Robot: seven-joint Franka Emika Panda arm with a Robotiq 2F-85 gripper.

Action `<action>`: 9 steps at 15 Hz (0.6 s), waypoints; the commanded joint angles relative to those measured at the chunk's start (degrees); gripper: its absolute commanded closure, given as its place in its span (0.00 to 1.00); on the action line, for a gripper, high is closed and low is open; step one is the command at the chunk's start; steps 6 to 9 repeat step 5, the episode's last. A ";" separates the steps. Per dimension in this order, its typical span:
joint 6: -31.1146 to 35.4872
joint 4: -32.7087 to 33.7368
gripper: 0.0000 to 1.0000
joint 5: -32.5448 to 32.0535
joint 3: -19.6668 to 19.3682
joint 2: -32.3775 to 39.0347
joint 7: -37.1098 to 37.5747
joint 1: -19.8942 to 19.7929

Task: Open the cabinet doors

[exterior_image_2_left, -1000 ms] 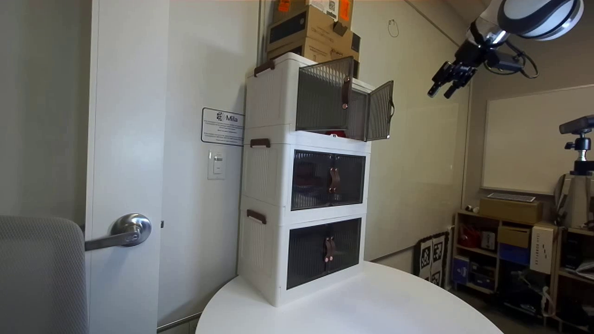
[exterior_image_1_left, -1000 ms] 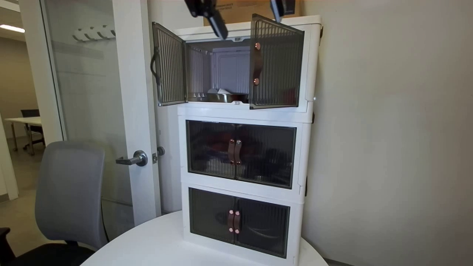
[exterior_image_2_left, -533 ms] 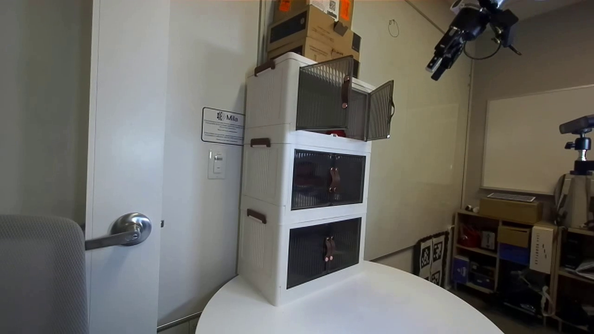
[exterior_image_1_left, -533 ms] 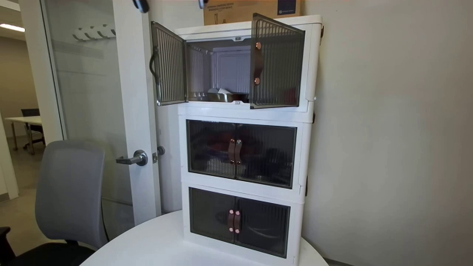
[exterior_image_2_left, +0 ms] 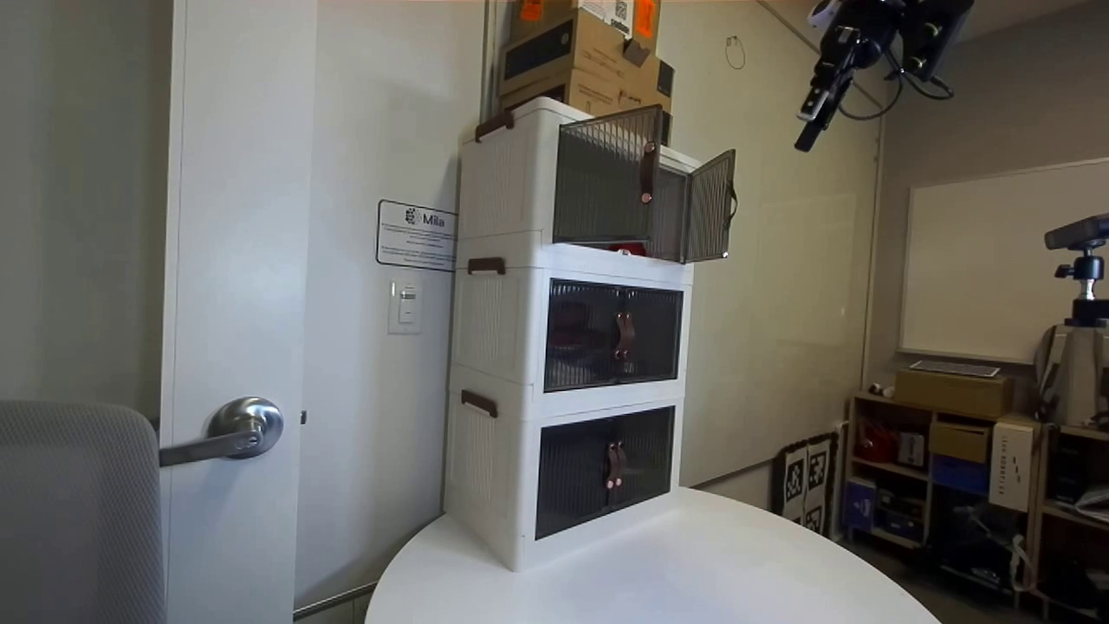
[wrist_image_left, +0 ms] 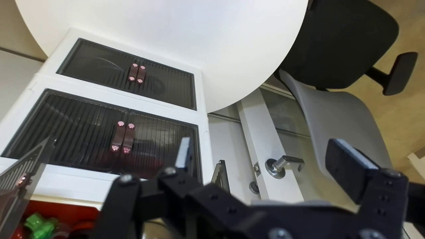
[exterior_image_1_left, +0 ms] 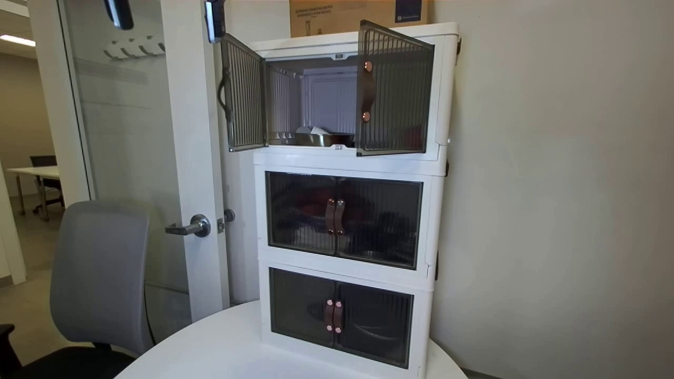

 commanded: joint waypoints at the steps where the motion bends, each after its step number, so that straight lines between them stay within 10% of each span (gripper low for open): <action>1: -0.48 0.49 0.00 2.19 3.25 1.18 -1.64 -4.69; 9: -0.58 0.71 0.00 2.20 3.25 1.38 -1.61 -4.97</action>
